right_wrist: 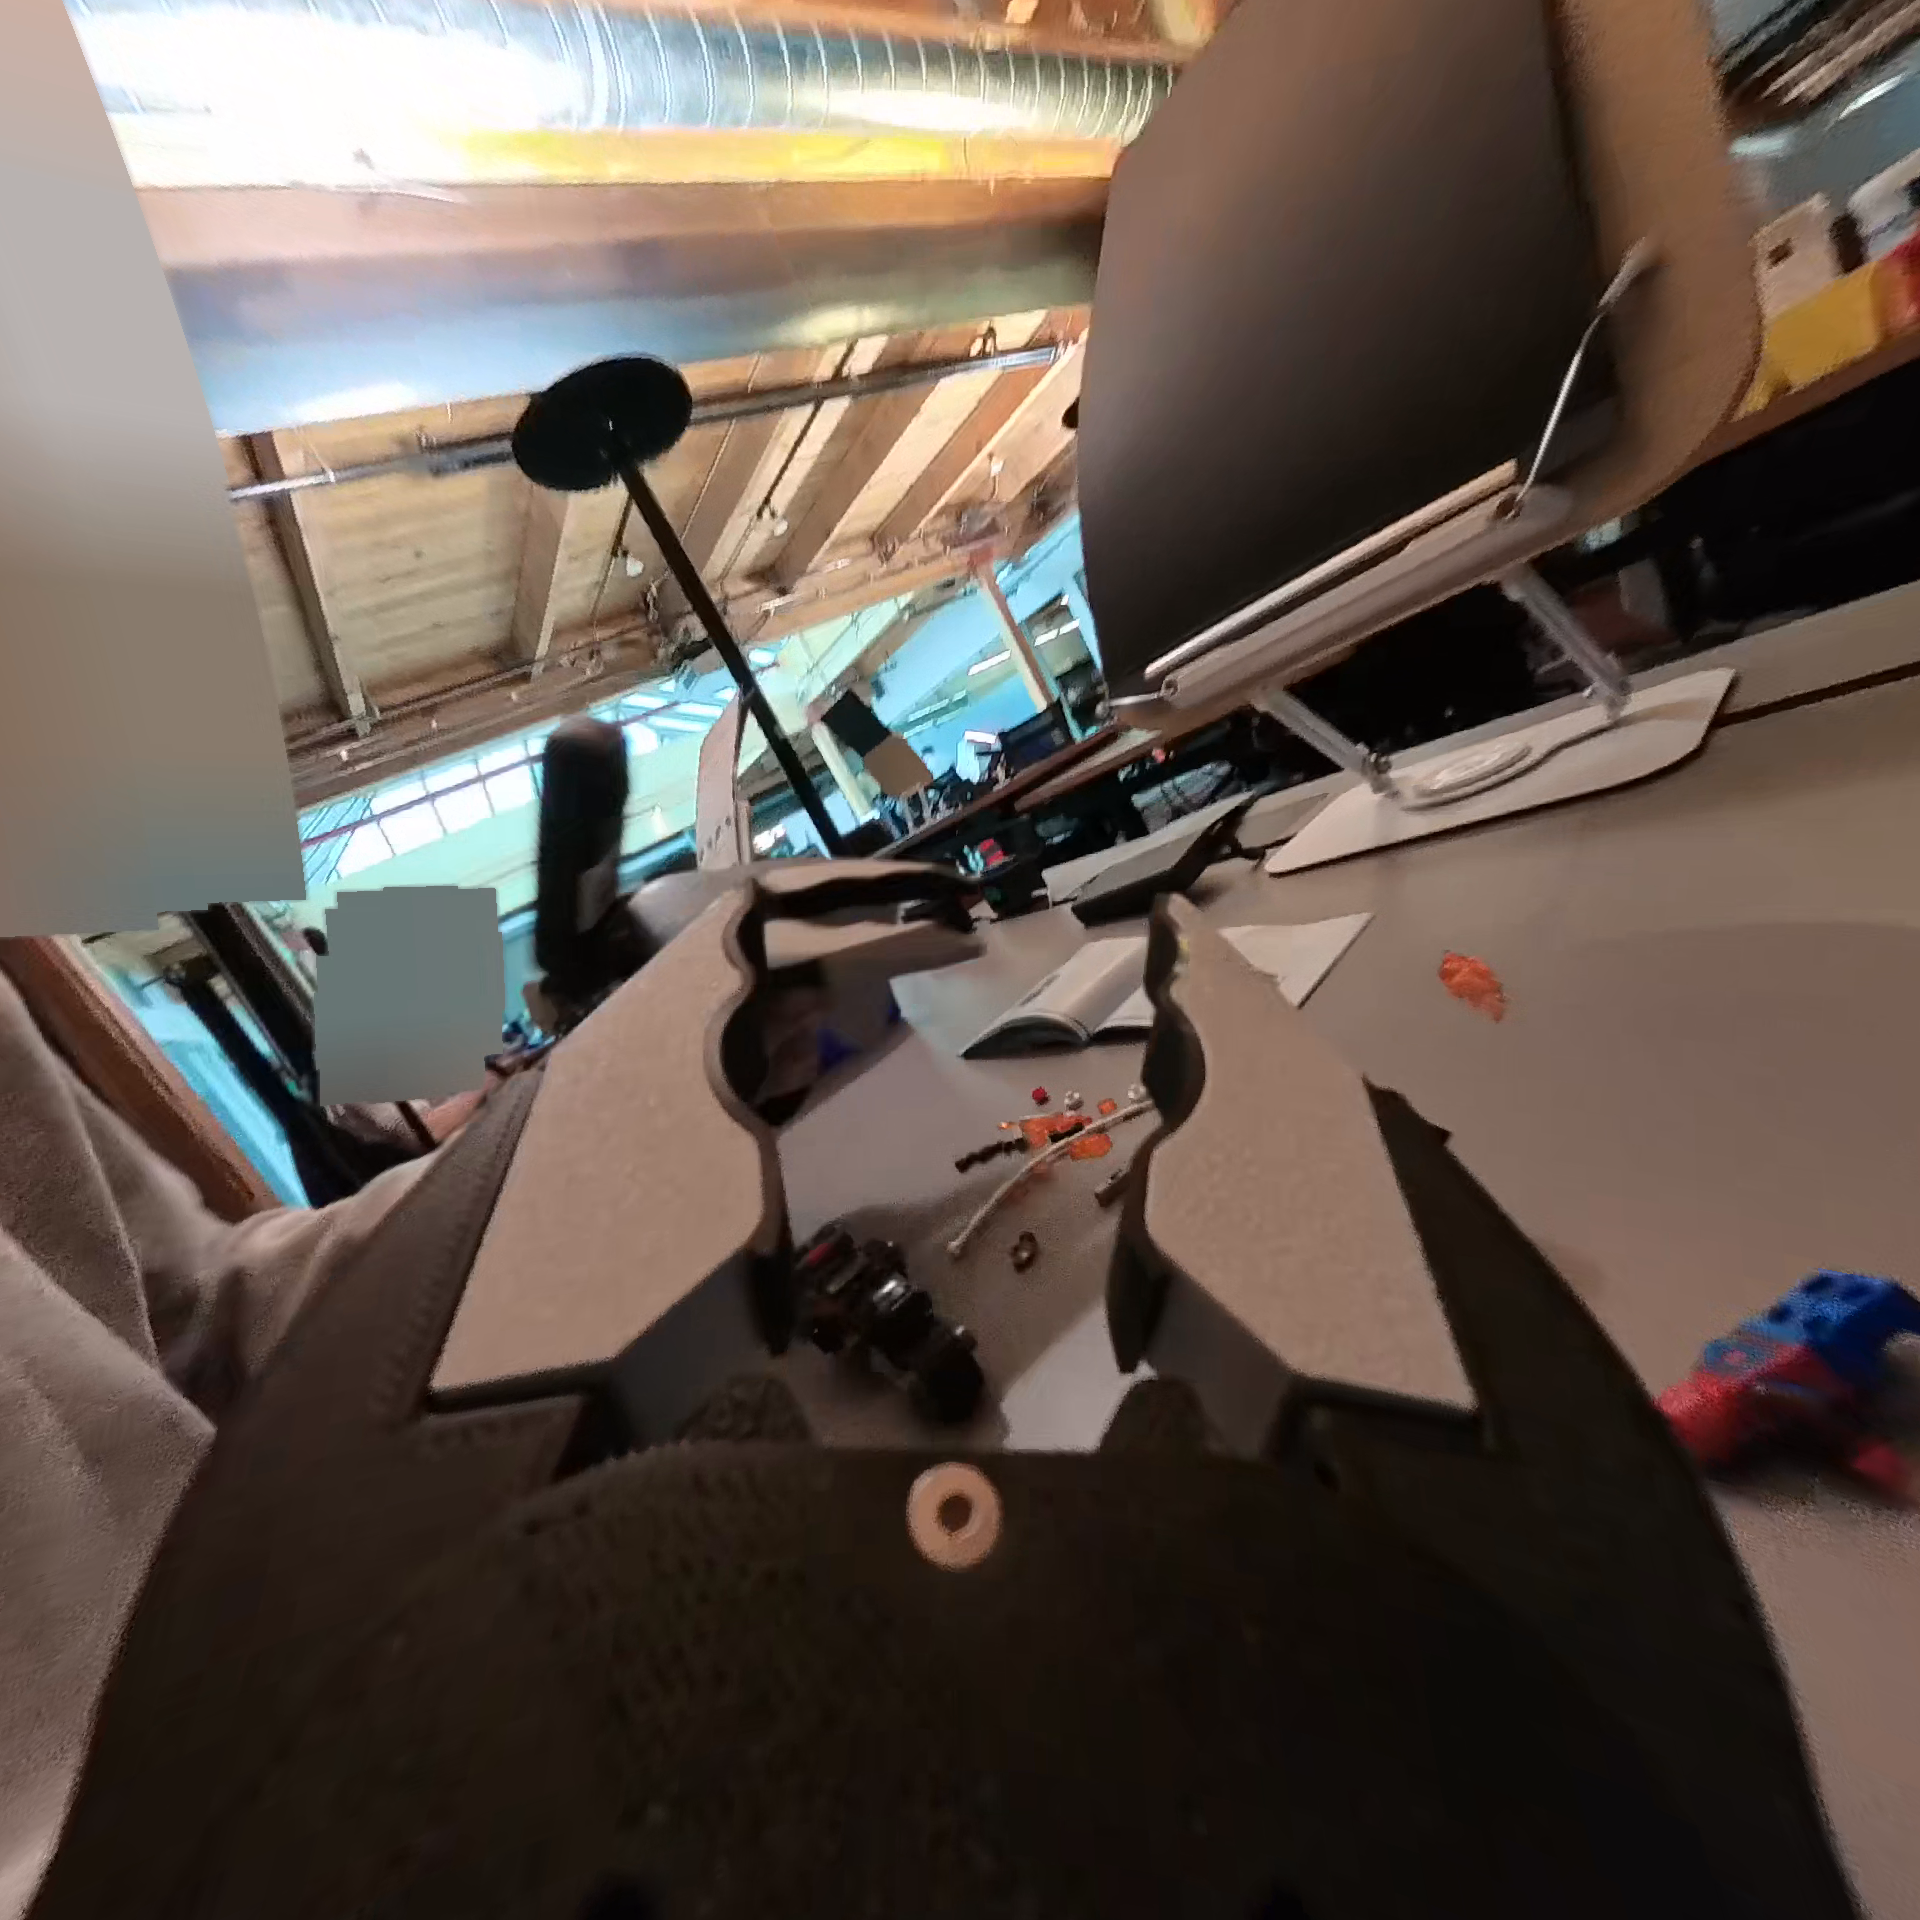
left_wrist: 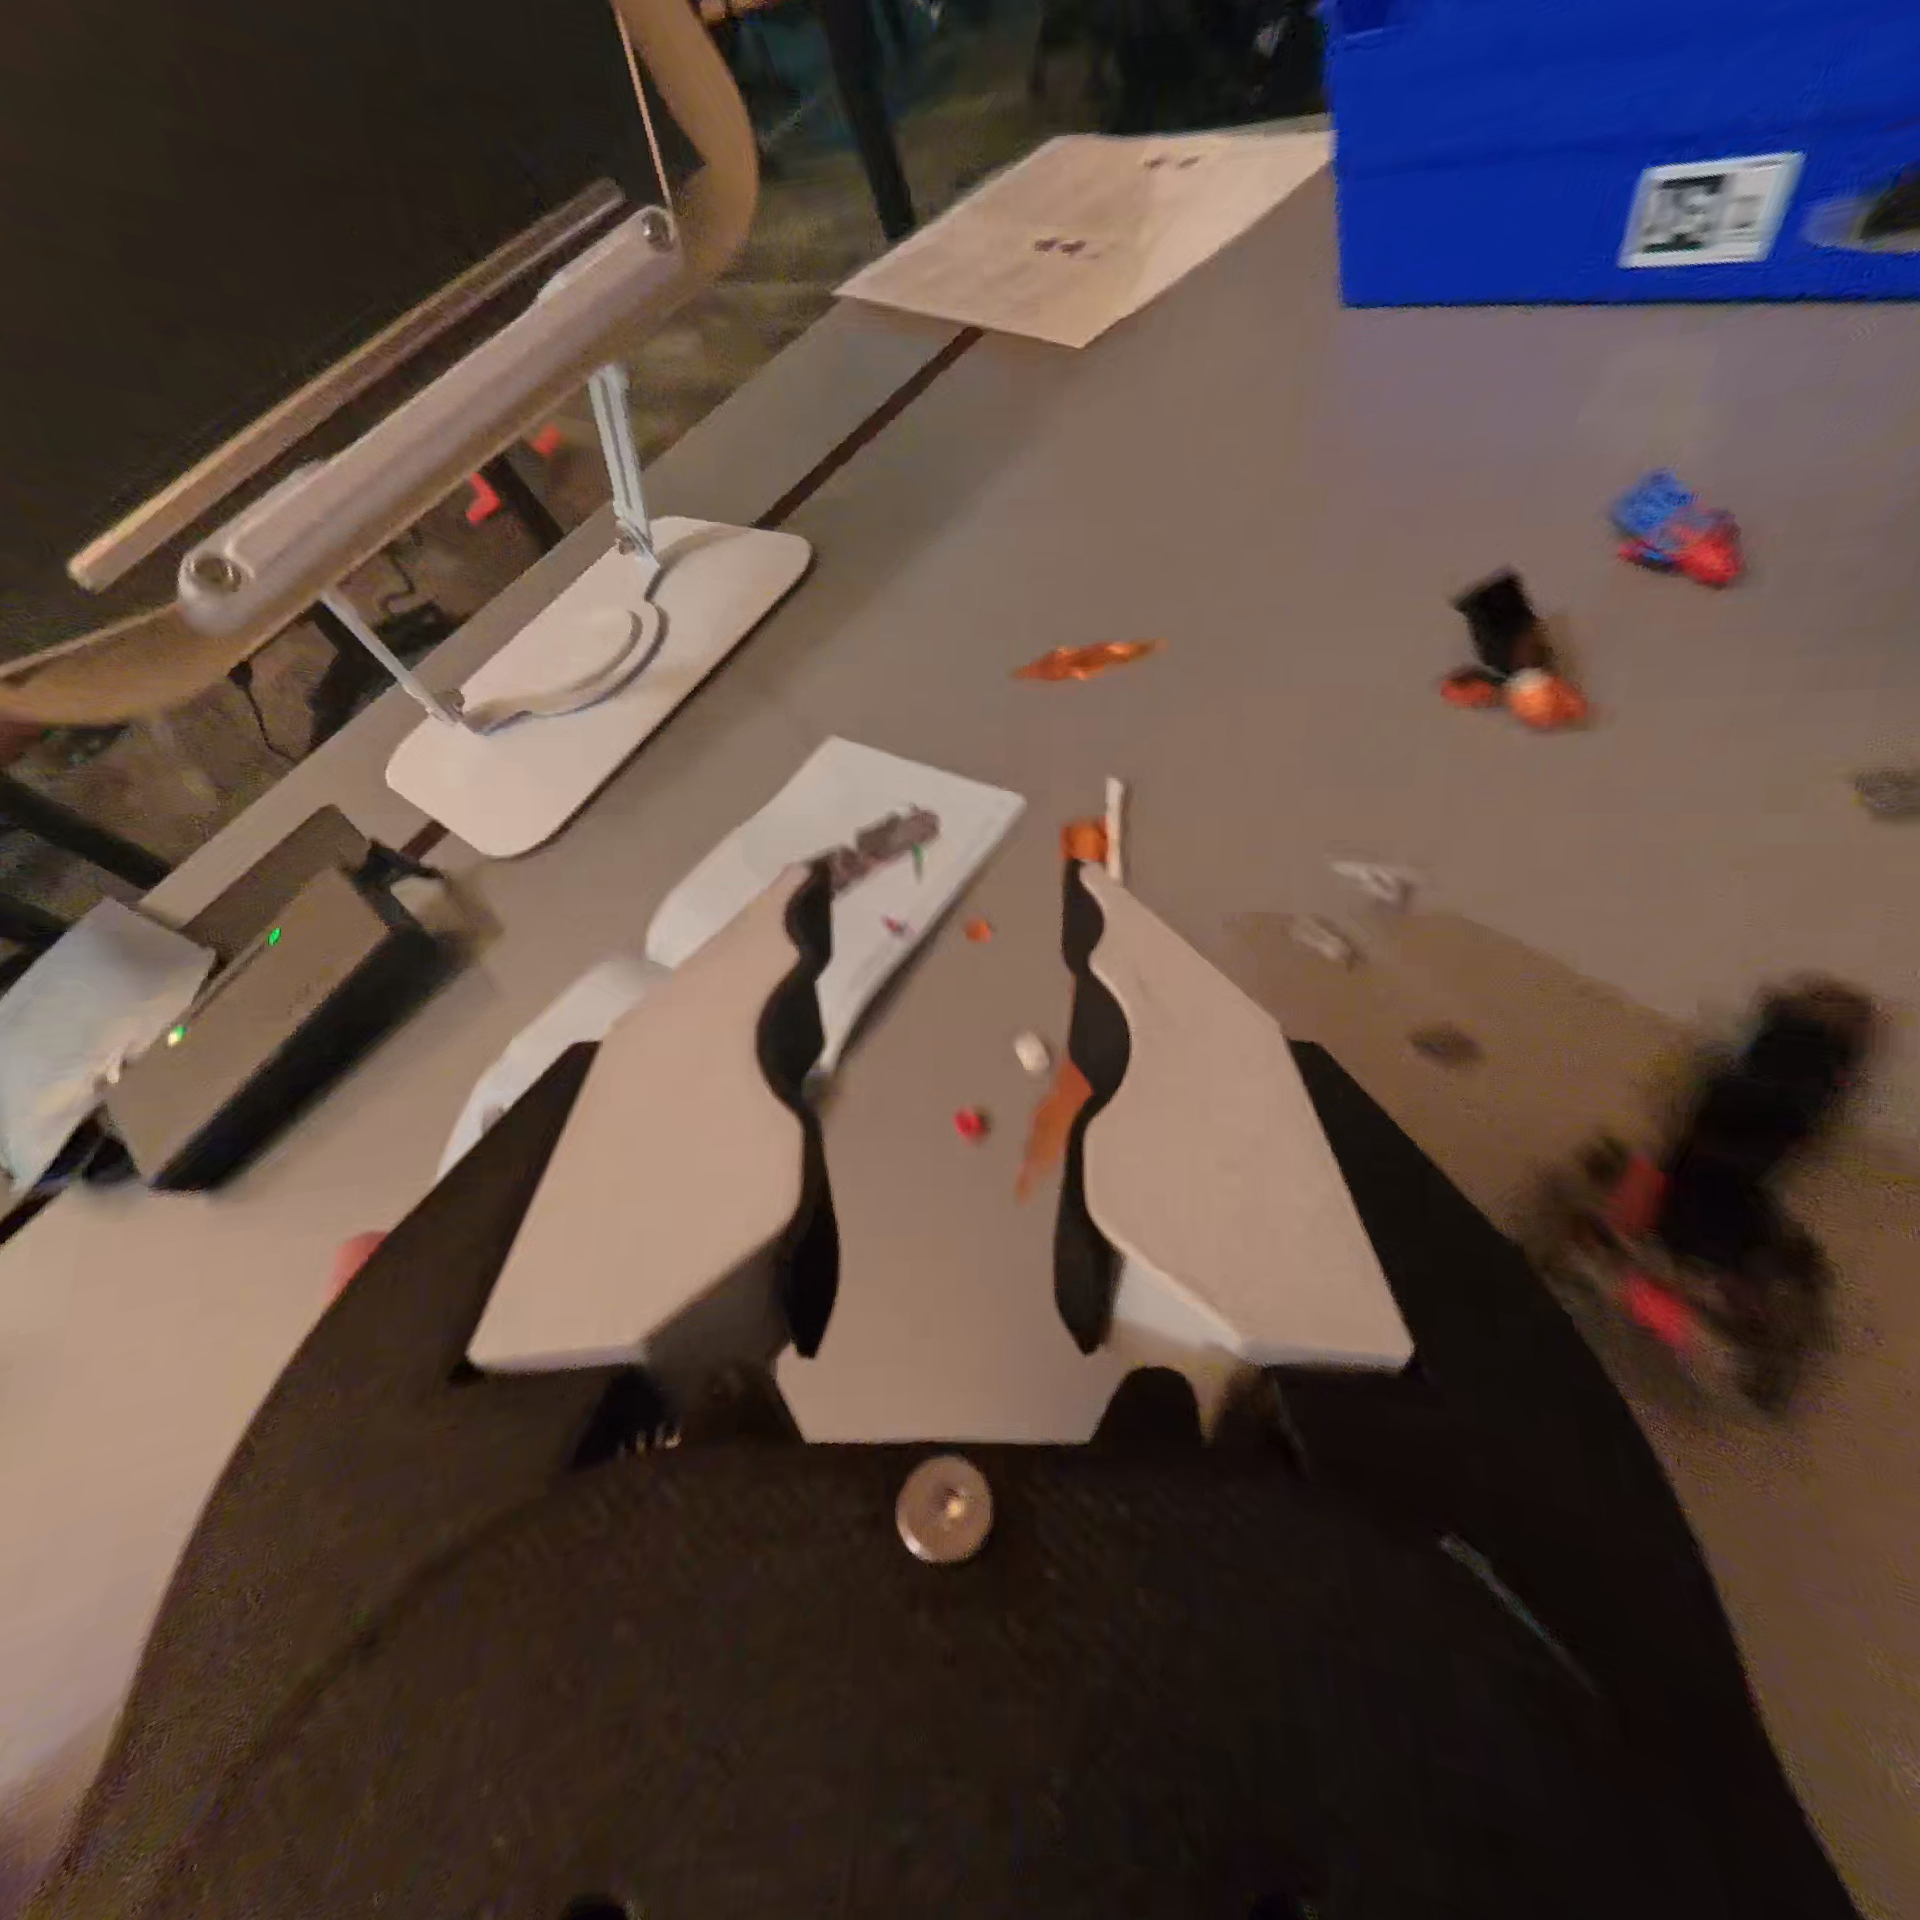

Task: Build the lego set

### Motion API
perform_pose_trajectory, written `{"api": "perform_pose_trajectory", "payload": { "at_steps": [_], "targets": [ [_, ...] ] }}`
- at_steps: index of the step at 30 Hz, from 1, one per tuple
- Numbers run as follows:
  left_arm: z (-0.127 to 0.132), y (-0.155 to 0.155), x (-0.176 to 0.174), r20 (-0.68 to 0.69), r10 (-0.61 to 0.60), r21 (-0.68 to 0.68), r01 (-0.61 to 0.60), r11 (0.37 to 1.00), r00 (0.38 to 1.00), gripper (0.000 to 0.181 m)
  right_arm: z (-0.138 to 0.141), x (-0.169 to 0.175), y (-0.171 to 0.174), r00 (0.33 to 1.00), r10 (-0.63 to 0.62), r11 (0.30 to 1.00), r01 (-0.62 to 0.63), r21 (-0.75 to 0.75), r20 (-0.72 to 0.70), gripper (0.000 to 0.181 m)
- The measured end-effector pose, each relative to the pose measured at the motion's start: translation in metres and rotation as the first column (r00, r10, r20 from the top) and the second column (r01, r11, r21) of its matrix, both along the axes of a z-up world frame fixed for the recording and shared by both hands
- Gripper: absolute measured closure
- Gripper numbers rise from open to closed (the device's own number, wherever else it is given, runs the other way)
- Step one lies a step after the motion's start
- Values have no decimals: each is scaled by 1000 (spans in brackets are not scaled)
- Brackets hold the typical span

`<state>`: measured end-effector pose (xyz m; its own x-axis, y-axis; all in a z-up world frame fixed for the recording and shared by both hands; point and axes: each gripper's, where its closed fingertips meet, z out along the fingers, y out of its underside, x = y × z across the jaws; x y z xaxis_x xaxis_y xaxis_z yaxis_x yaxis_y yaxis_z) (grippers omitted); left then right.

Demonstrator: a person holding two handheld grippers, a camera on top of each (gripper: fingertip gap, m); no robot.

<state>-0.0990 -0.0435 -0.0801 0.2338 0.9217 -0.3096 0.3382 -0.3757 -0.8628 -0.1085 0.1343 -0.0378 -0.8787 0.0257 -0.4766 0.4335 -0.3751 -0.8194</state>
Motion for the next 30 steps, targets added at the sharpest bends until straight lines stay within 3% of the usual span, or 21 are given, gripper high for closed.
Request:
{"api": "perform_pose_trajectory", "payload": {
  "at_steps": [2, 5, 6, 12, 14, 16, 19, 23, 26, 30],
  "targets": [
    [-4, 1, -42, 55, -29, 69, 25, 997, 998, 110, 4, 6, 11, 999, -37, 999, 36, -36, -21, 110],
    [-53, 2, -80, 317, -76, 216, 6, 976, 945, 67, 6, 10, 16, 984, -136, 991, 137, 1, -114, 115],
    [-66, -3, -86, 377, -57, 218, -29, 975, 924, 63, 5, 8, 15, 974, -173, 983, 179, 30, -145, 117],
    [-55, -31, -92, 287, 5, 289, -91, 953, 958, 89, -7, -2, -3, 951, -217, 941, 264, 212, -221, 120],
    [-70, -36, -88, 343, 7, 356, -137, 925, 939, 91, -6, -11, -12, 954, -186, 928, 250, 278, -235, 118],
    [-90, -39, -85, 409, 31, 354, -190, 916, 912, 86, 10, -23, -24, 948, -156, 923, 240, 302, -277, 117],
    [-94, -50, -84, 423, 118, 249, -241, 938, 898, 116, 45, -43, -49, 913, -117, 918, 250, 308, -391, 116],
    [-95, -51, -85, 420, 125, 234, -240, 942, 899, 115, 73, -72, -99, 871, -61, 897, 263, 356, -488, 112],
    [-96, -55, -84, 434, 149, 231, -270, 935, 889, 121, 57, -95, -140, 908, -18, 850, 234, 472, -418, 105],
    [-95, -68, -85, 477, 147, 289, -313, 905, 866, 159, 12, -110, -174, 948, 16, 755, 196, 625, -317, 100]
  ]
}}
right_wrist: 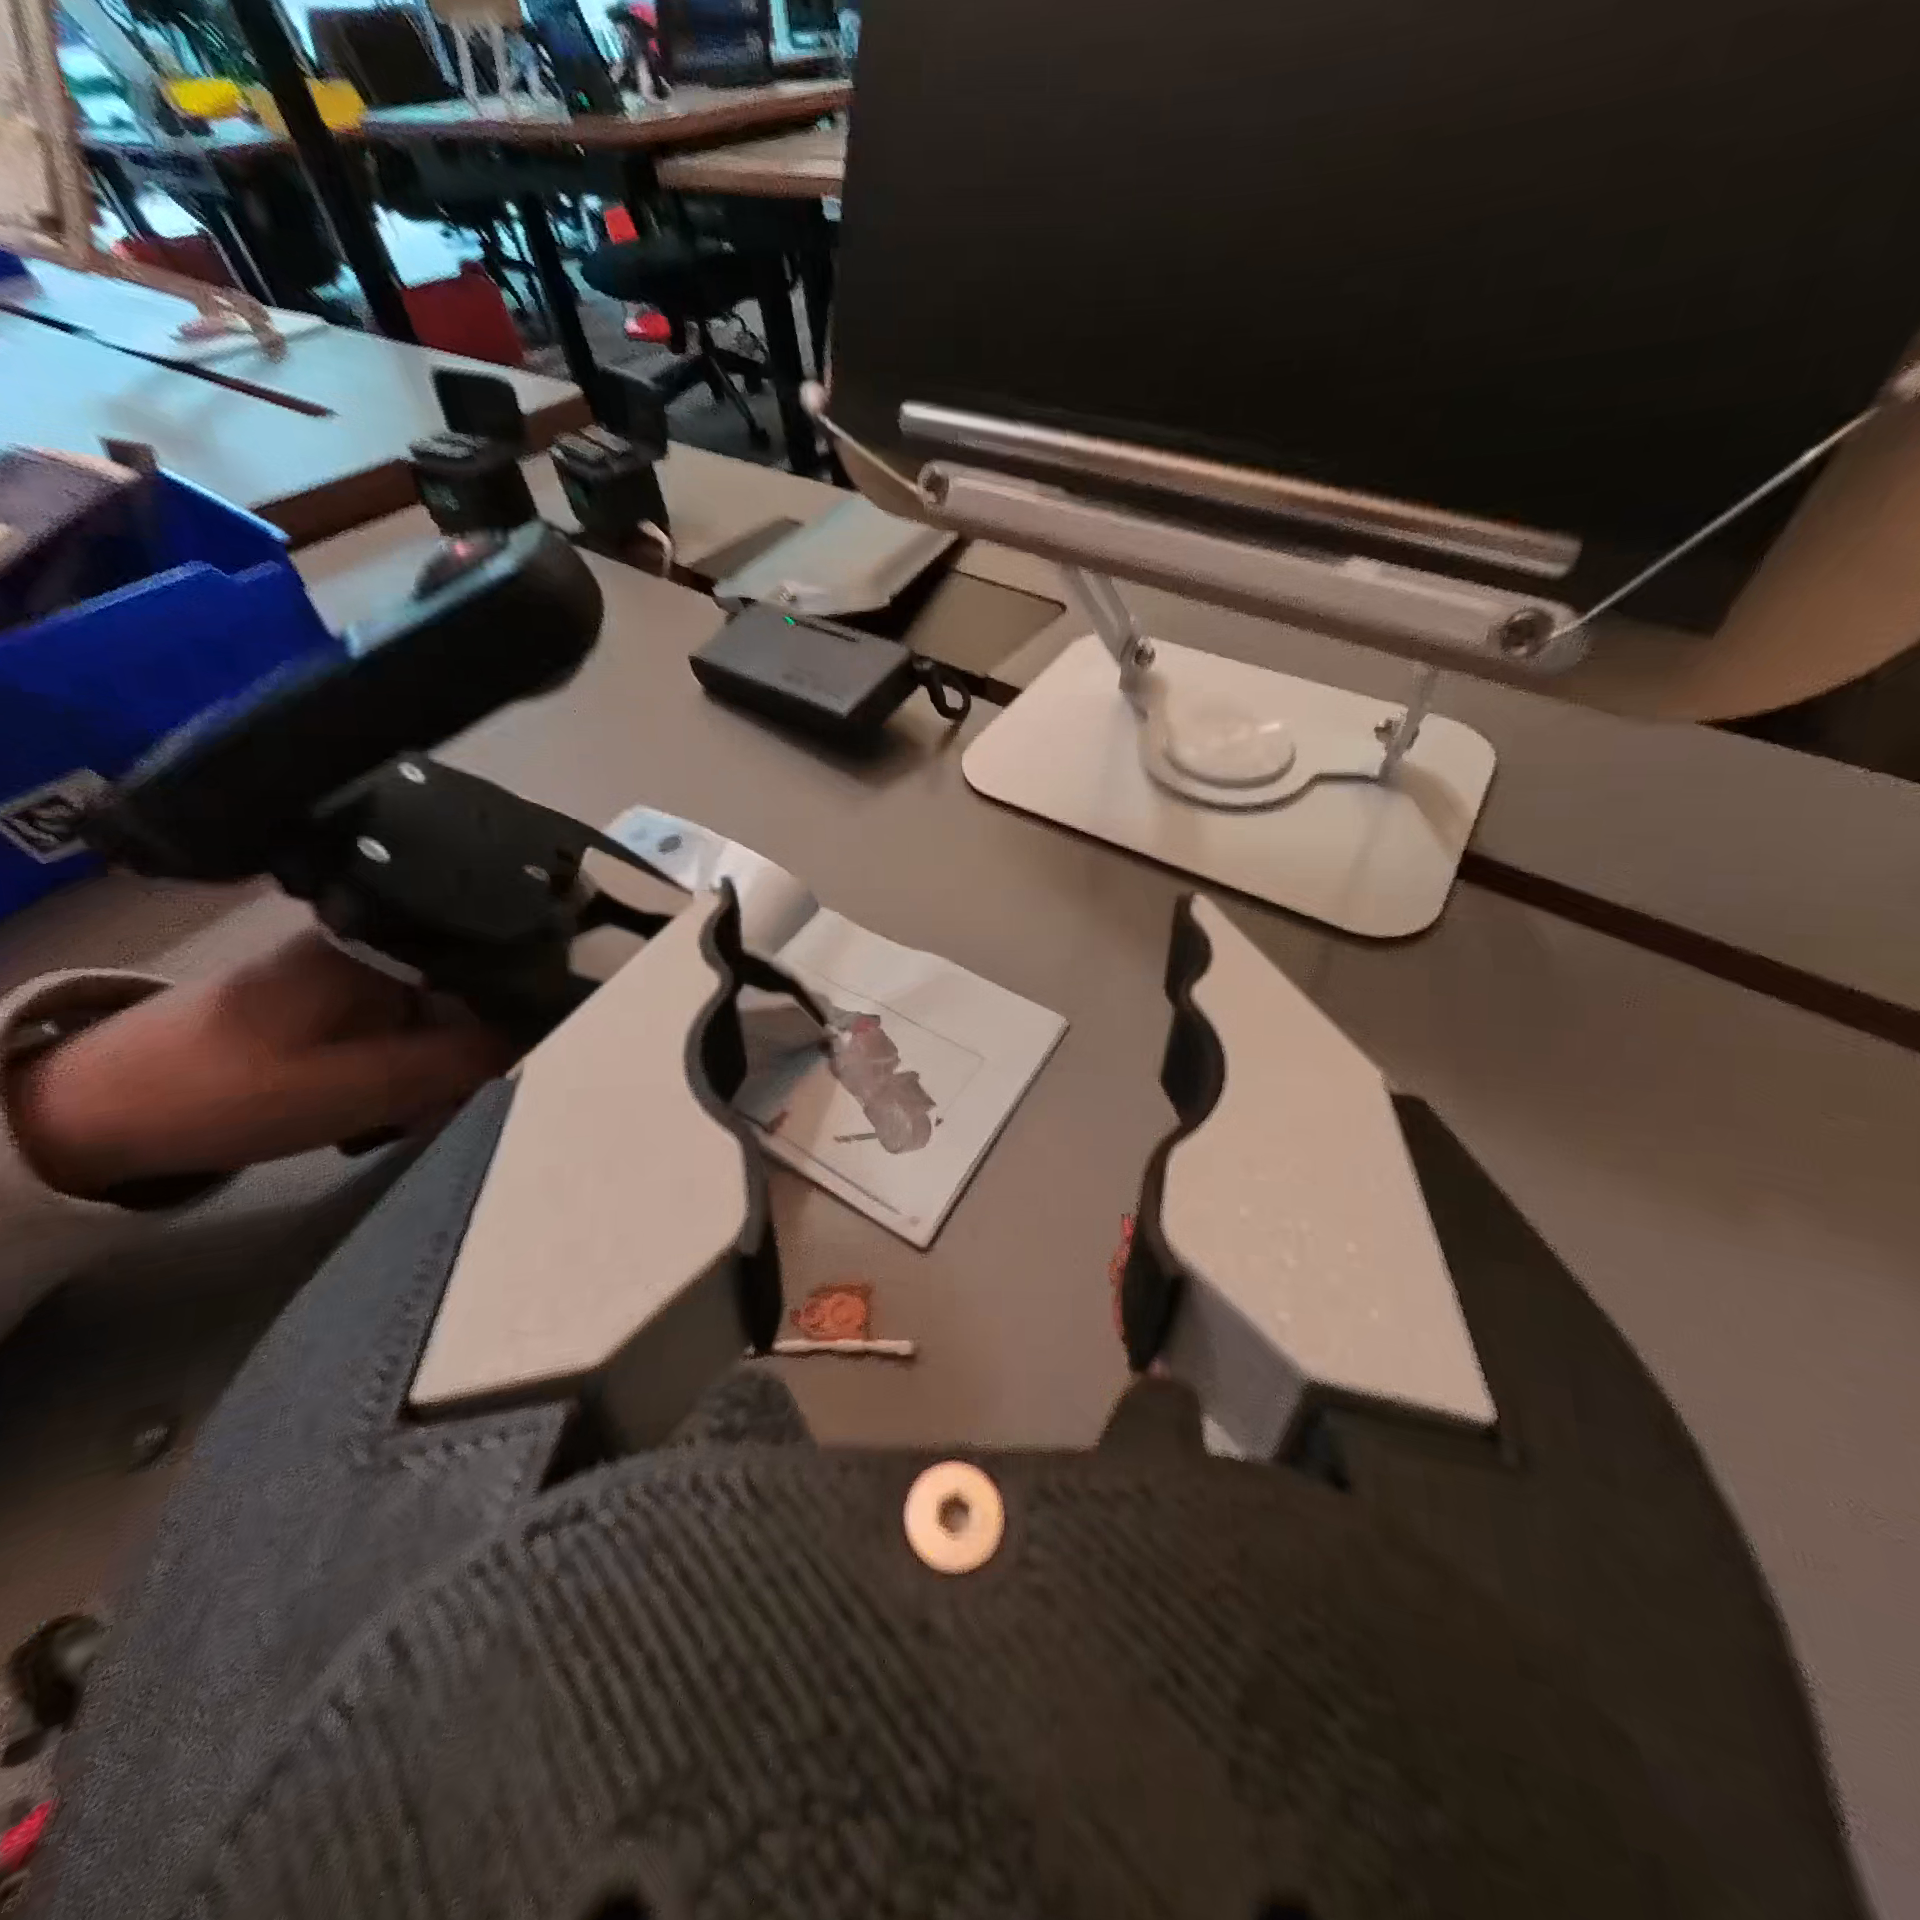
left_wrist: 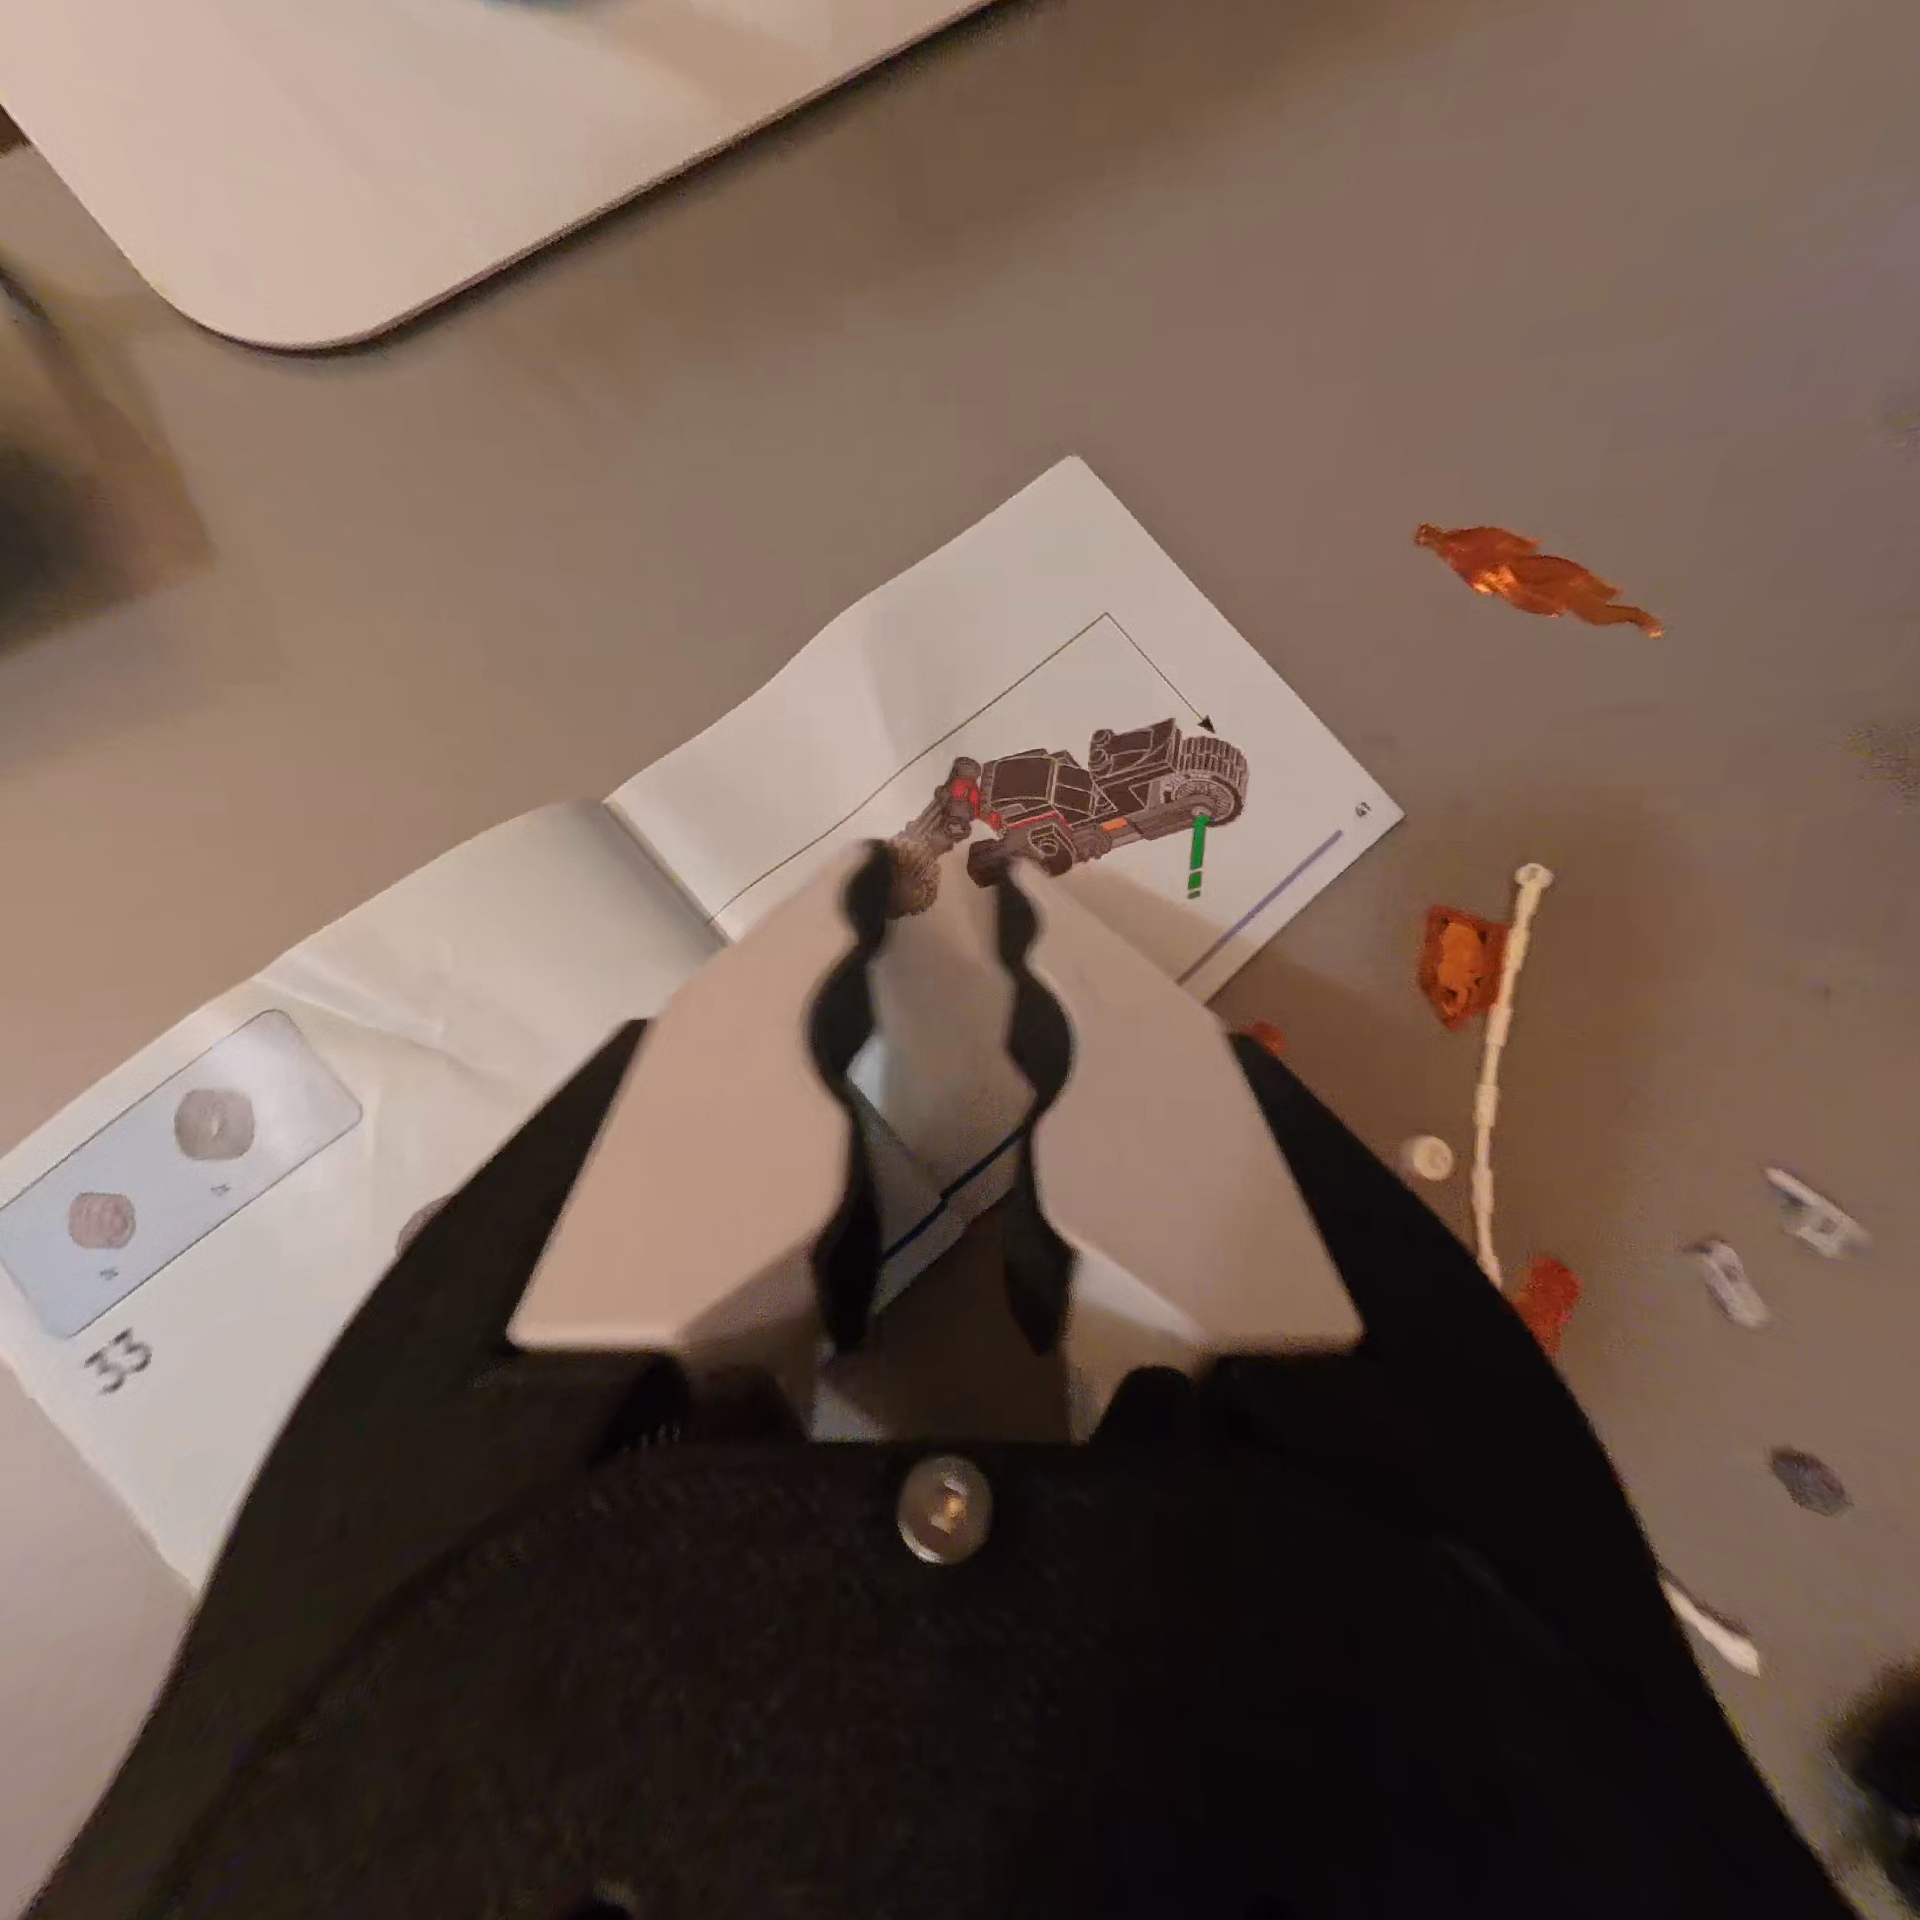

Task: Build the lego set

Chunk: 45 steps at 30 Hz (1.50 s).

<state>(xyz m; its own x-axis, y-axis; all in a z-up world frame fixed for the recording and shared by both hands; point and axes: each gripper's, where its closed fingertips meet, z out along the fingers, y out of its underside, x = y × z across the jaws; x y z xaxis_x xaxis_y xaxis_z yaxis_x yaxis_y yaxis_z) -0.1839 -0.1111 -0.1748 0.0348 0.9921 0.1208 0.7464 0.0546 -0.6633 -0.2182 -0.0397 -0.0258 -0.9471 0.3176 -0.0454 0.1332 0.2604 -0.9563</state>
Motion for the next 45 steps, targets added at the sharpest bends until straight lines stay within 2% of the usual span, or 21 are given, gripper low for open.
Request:
{"api": "perform_pose_trajectory", "payload": {
  "at_steps": [1, 4, 10, 14, 17, 22, 25, 28, 36, 45],
  "targets": [
    [-1, 4, 2, 11, -33, 69, 32, 997, 999, 177, -8, -1, -3, 1000, -10, 1000, 10, 15, -5, 101],
    [1, 5, 1, -6, -36, 214, 36, 976, 999, 178, -23, 3, -3, 1000, -4, 998, 4, 57, -3, 101],
    [9, 6, 1, -99, -48, 149, 62, 987, 994, 181, -17, 16, 31, 1000, -2, 998, 3, 68, -15, 106],
    [36, 13, 8, -226, -84, 202, 131, 970, 971, 179, -17, 43, 69, 1000, 26, 997, -25, 67, -7, 108],
    [62, 31, 17, -334, -175, 213, 255, 943, 926, 170, -31, 84, 96, 989, 147, 983, -142, 120, -35, 112],
    [62, 49, 29, -350, -249, 153, 317, 936, 903, 165, -61, 151, 130, 908, 401, 901, -366, 231, -125, 131],
    [60, 55, 32, -357, -273, 142, 341, 929, 893, 165, -75, 172, 131, 845, 506, 843, -440, 311, -174, 134],
    [66, 58, 34, -380, -282, 131, 354, 926, 881, 165, -102, 181, 131, 795, 596, 742, -489, 458, -116, 134],
    [66, 58, 43, -396, -285, 129, 360, 924, 873, 165, -134, 184, 127, 740, 673, 628, -560, 541, -16, 140],
    [63, 60, 43, -388, -295, 136, 370, 919, 873, 165, -137, 184, 126, 688, 725, 557, -620, 552, 41, 155]
  ]
}}
